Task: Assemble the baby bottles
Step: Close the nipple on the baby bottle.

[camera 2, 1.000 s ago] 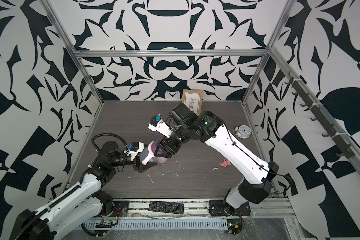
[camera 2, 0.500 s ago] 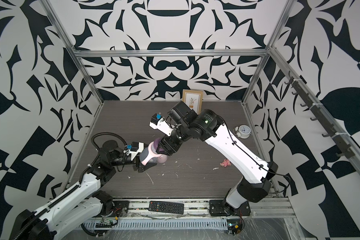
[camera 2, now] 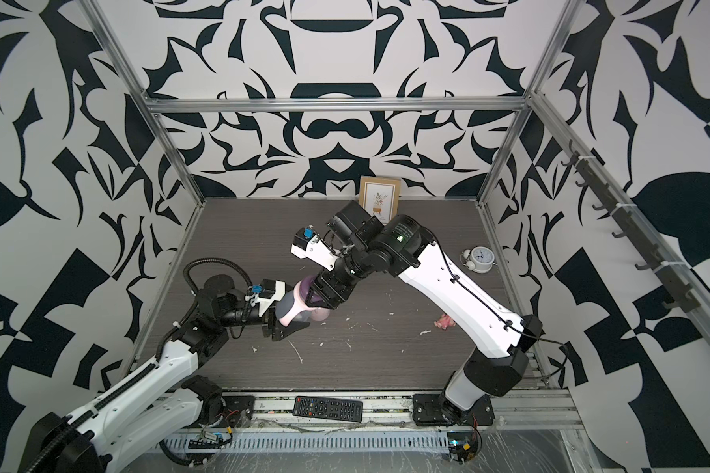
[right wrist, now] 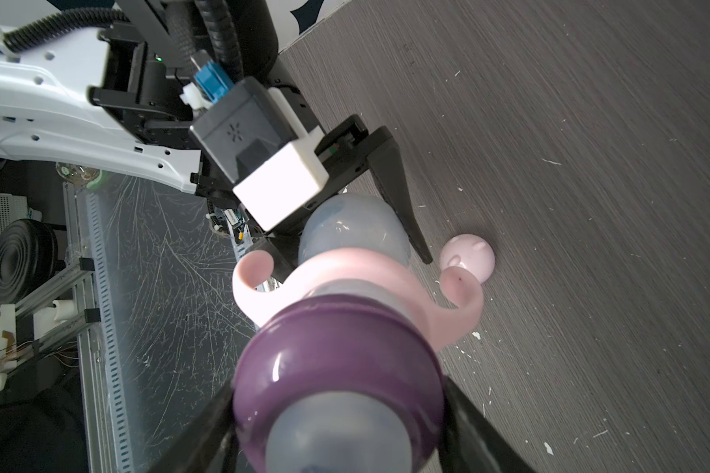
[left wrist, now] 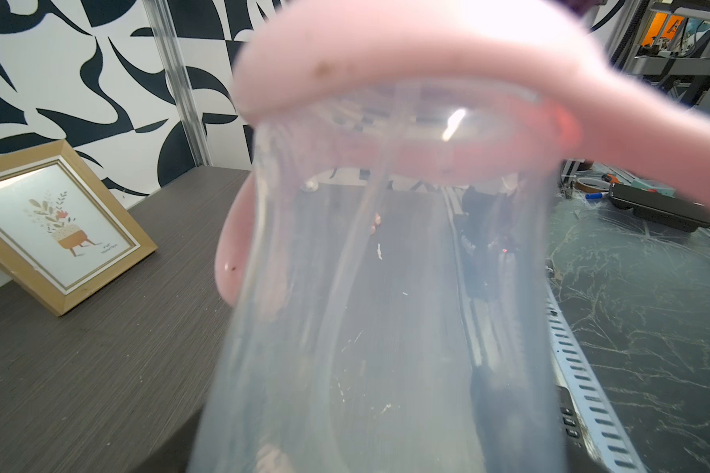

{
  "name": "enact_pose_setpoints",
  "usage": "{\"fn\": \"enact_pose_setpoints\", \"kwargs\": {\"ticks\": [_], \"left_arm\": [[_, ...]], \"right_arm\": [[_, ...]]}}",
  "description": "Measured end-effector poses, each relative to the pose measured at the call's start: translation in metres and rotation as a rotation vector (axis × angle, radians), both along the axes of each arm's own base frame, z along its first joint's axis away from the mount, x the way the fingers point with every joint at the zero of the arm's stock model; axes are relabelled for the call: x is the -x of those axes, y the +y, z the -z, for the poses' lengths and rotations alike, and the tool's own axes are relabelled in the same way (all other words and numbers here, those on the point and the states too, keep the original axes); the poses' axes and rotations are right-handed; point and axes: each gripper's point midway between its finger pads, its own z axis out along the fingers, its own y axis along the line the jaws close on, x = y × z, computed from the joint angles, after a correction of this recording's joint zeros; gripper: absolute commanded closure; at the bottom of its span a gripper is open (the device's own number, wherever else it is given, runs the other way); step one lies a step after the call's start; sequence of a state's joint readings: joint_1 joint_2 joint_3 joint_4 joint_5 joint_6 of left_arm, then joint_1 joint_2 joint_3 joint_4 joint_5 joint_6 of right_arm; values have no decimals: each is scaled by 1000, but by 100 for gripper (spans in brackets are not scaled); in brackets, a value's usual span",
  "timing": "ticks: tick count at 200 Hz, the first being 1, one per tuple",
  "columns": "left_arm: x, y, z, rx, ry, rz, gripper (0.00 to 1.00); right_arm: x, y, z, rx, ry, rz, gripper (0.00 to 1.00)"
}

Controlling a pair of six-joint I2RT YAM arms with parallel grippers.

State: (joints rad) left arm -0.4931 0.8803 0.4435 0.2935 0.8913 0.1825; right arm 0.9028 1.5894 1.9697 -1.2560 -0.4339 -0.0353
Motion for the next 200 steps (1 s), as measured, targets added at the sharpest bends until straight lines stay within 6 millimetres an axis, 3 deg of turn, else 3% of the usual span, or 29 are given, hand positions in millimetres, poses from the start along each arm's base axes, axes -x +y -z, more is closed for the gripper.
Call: {"fn": "enact_pose_setpoints", "kwargs": {"ticks": [66, 200], "left_arm": [[3, 1, 10, -33, 55, 4, 100], [-7, 6, 11, -77, -15, -66, 100]], "right_arm": [[-5, 0, 14, 51, 6, 1, 100], [-10, 3, 25, 38, 35, 13, 100]]}}
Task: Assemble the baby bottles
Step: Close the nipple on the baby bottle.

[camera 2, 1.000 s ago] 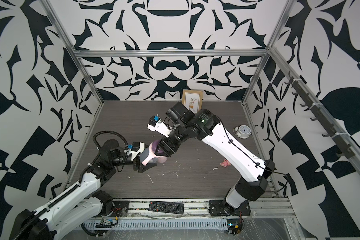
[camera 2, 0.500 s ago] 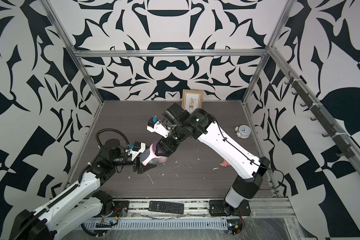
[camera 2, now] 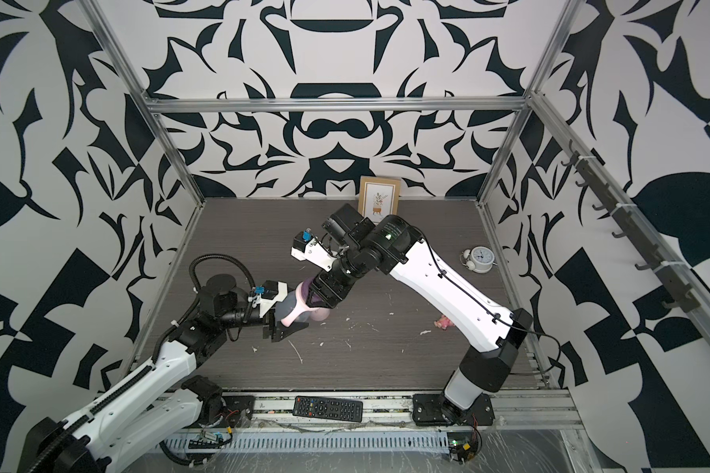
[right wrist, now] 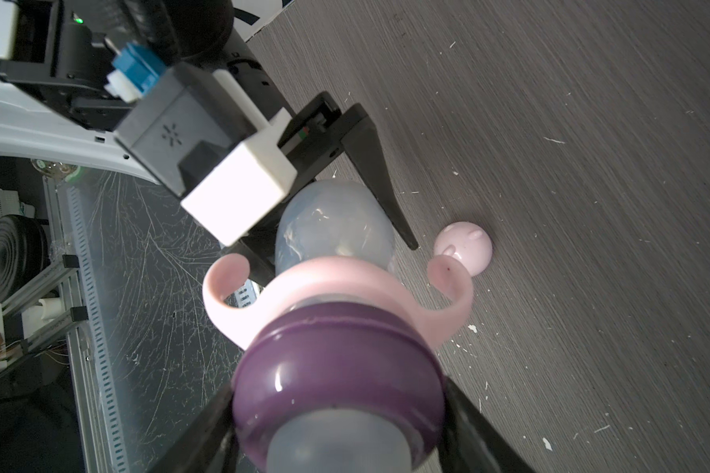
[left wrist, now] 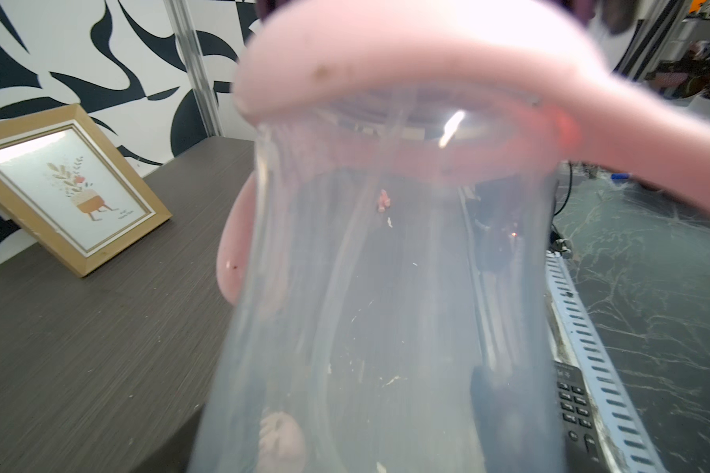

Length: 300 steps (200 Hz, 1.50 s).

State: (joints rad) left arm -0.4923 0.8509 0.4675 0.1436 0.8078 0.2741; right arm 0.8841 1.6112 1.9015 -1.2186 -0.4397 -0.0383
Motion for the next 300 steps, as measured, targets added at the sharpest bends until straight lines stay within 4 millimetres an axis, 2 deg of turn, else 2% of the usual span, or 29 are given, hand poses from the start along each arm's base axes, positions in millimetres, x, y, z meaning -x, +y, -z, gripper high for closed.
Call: {"fn": "enact_pose_setpoints", "kwargs": {"ticks": [48, 105, 170, 194, 223, 238, 249, 252, 261, 277, 287, 300], "left_arm": [[-17, 9, 0, -53, -125, -107, 100], [-41, 29, 2, -172, -302, -274, 100], [-78, 68, 19, -449, -484, -518, 100], [-89, 82, 18, -528, -548, -600, 100], [-98, 94, 3, -579, -645, -695, 100], [-101, 100, -3, -601, -690, -737, 100], [-101, 102, -6, -610, -710, -757, 100], [-102, 102, -7, -612, -714, -762, 100], [-102, 103, -9, -614, -724, -771, 100], [-101, 101, -10, -606, -723, -772, 100], [-99, 97, -11, -584, -712, -762, 100], [-92, 78, -17, -520, -712, -684, 100]], "right_arm": [[-9, 5, 4, -42, 64, 68, 100], [-25, 19, 16, -116, 211, 203, 100], [-56, 50, 44, -265, 607, 523, 100], [-65, 61, 45, -292, 712, 597, 100], [-74, 70, 35, -347, 837, 694, 100], [-77, 73, 31, -368, 889, 728, 85], [-77, 75, 29, -374, 911, 741, 68], [-77, 75, 29, -376, 917, 744, 60], [-78, 75, 27, -380, 915, 743, 44], [-76, 73, 24, -374, 883, 725, 24], [-74, 69, 23, -360, 841, 709, 16], [-68, 66, 19, -341, 763, 660, 2]]}}
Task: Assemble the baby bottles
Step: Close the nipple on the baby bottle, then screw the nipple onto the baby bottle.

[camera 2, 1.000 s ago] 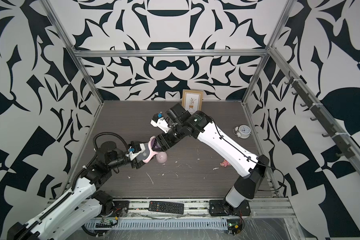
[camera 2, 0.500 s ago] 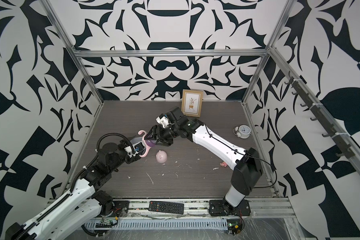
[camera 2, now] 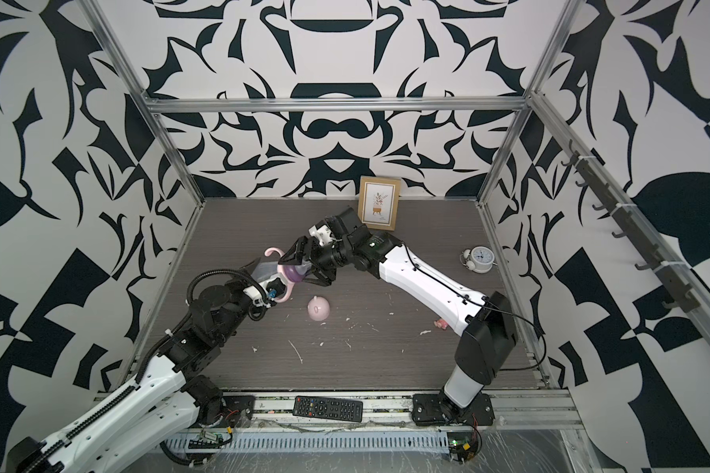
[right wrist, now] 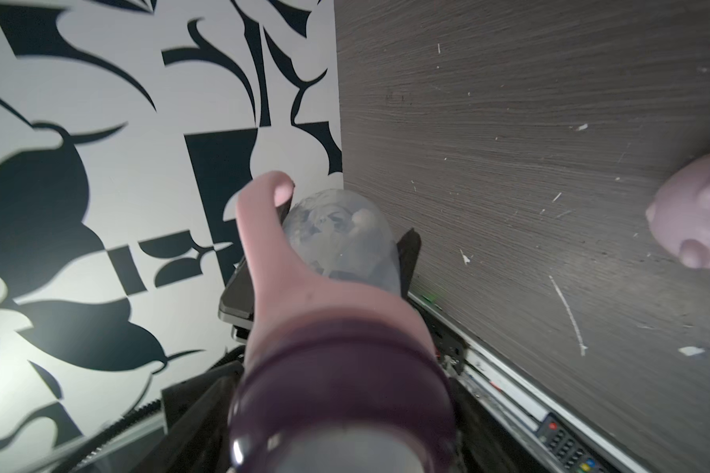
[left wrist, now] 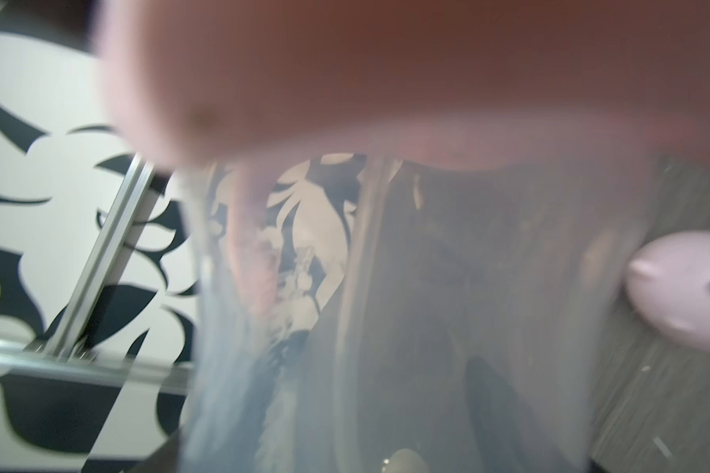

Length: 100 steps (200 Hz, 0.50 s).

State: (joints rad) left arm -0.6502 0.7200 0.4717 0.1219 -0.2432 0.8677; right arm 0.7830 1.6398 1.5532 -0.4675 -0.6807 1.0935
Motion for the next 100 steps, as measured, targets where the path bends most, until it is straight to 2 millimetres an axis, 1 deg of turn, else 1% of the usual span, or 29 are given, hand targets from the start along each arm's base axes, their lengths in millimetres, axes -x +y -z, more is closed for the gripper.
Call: {"fn": "enact_pose_setpoints", "kwargs": {"ticks": [4, 13, 27, 46, 53, 62, 69, 76, 83, 100], "left_arm": [[3, -7, -2, 13, 5, 34, 100], [8, -17, -4, 32, 24, 82, 100], [13, -28, -4, 71, 66, 145, 100], [22, -40, -4, 133, 137, 229, 100], [25, -44, -3, 156, 161, 258, 100], [30, -48, 0, 177, 200, 292, 100], [33, -52, 2, 191, 231, 319, 100], [38, -56, 4, 203, 270, 352, 100], [43, -60, 6, 214, 306, 383, 100], [55, -71, 7, 241, 400, 467, 100]], "right_arm": [[1, -3, -1, 10, -22, -8, 1], [6, -10, -5, 27, -71, -34, 1], [14, -31, -18, 48, -153, -52, 1], [12, -71, -46, 72, -280, -25, 1], [12, -86, -59, 82, -339, -13, 1], [12, -102, -73, 102, -421, -9, 2], [14, -112, -82, 119, -478, -14, 4], [19, -118, -90, 130, -537, -34, 8], [26, -122, -95, 145, -598, -66, 9], [52, -122, -93, 191, -719, -178, 11]]}}
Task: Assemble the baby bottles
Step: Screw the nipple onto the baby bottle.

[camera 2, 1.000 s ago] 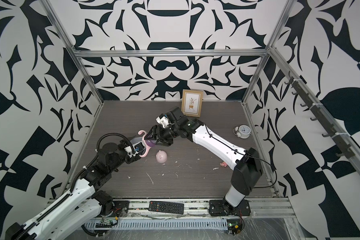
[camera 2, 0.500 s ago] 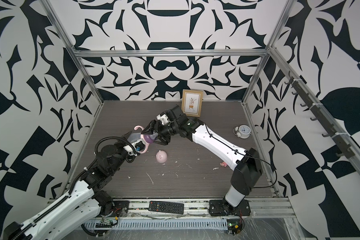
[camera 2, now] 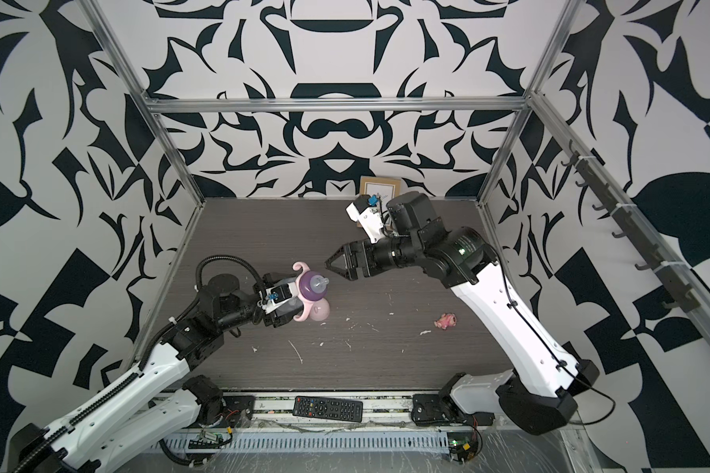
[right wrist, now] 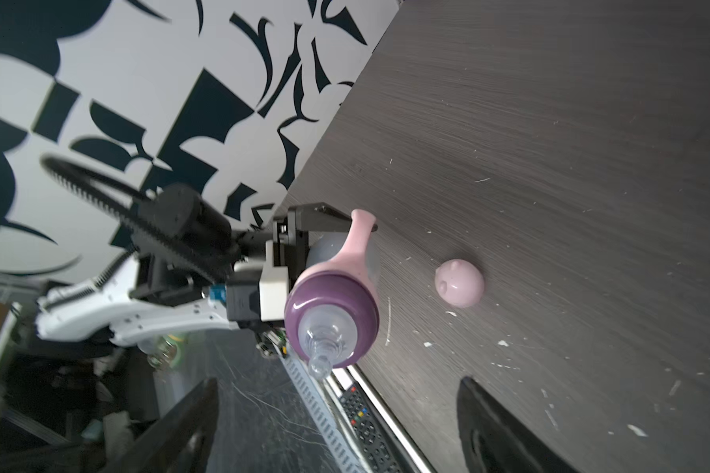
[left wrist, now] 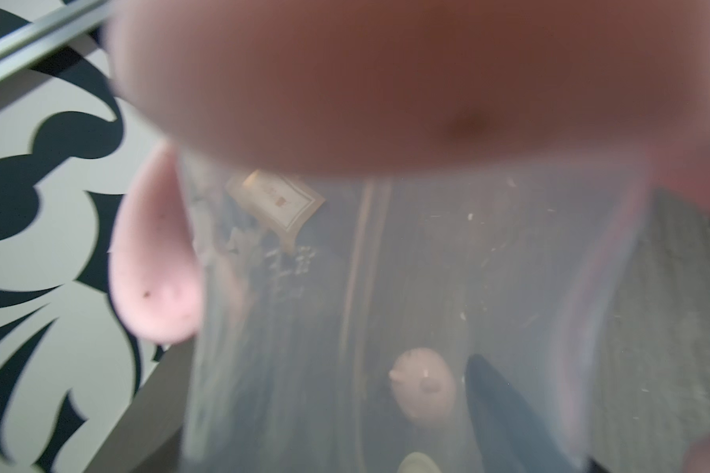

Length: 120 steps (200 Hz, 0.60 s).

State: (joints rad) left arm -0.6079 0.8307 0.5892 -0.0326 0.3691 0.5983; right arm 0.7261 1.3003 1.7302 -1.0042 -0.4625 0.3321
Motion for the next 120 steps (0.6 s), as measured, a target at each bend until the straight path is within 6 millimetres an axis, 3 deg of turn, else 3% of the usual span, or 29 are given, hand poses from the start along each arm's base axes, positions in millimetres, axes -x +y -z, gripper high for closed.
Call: {"fn": "enact_pose_setpoints", "kwargs": {"ticks": [38, 120], "left_arm": [[30, -21, -8, 48, 187, 220, 100], [56, -28, -4, 55, 369, 355, 100]], "right_arm": [[64, 20, 25, 143, -239, -332, 1], [52, 24, 42, 237, -386, -405, 4]]}}
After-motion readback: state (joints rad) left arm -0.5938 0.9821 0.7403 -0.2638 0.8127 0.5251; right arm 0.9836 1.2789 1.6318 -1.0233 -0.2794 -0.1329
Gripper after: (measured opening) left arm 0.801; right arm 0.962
